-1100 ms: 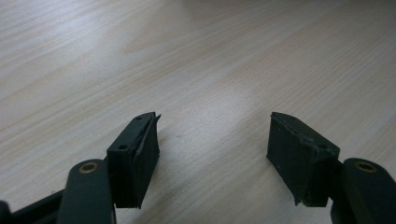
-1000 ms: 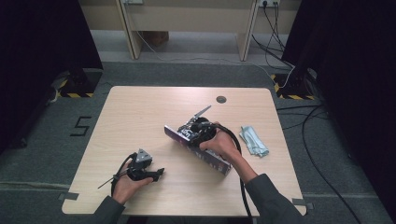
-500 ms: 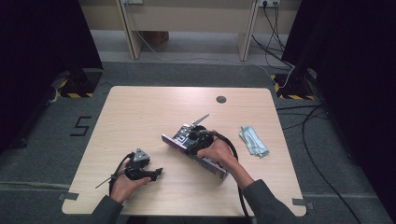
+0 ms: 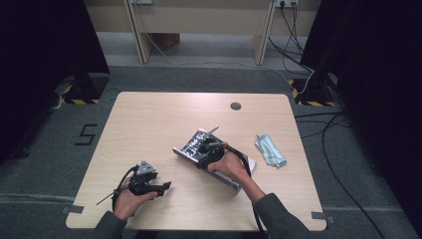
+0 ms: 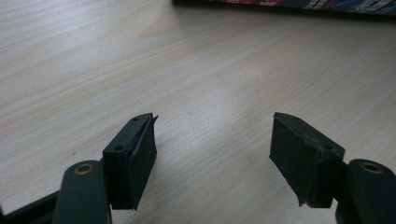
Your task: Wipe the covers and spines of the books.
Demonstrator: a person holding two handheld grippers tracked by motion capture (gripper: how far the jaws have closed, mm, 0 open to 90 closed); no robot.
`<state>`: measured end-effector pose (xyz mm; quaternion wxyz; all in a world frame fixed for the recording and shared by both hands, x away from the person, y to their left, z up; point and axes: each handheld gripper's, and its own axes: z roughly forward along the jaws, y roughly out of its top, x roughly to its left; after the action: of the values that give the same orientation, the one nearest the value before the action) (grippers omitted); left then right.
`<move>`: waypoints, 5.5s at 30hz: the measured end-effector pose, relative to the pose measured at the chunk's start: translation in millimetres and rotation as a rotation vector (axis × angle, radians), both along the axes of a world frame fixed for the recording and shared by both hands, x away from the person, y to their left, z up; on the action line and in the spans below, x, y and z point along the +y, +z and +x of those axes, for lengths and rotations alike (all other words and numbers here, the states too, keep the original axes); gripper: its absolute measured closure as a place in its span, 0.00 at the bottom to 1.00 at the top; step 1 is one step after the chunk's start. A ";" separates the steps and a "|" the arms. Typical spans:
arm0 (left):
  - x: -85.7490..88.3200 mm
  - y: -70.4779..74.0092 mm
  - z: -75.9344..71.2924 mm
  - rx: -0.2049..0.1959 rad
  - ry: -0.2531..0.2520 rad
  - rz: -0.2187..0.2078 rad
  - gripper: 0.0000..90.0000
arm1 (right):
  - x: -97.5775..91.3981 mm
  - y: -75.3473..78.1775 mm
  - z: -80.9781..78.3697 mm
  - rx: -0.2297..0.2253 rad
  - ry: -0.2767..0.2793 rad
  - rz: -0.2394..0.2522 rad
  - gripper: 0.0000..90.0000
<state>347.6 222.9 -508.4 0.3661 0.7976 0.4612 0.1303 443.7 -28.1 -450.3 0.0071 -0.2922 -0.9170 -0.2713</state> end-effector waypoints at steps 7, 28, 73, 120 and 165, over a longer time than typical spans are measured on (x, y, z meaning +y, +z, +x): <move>2.4 -0.6 1.6 0.002 0.010 -0.005 0.35 | 2.2 -5.0 3.0 -0.008 -0.026 0.001 0.85; -0.6 -1.1 0.4 0.008 0.003 -0.007 0.35 | -10.7 -1.7 0.4 0.000 -0.074 0.106 0.65; -31.3 -4.1 -1.3 0.010 -0.076 -0.069 0.34 | -136.4 -34.9 15.6 -0.086 -0.472 0.107 0.31; -64.8 -5.8 25.3 0.014 -0.083 -0.117 0.28 | -128.8 -44.0 -65.6 -0.057 -0.319 0.056 0.30; -74.7 -0.8 35.3 0.019 -0.088 -0.052 0.35 | -109.5 -43.6 -87.0 -0.090 -0.260 0.060 0.30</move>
<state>382.9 148.2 -509.2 0.3877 0.8086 0.4324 0.0948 356.8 -137.6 -493.9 -0.0607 -0.3956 -0.8623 -0.3103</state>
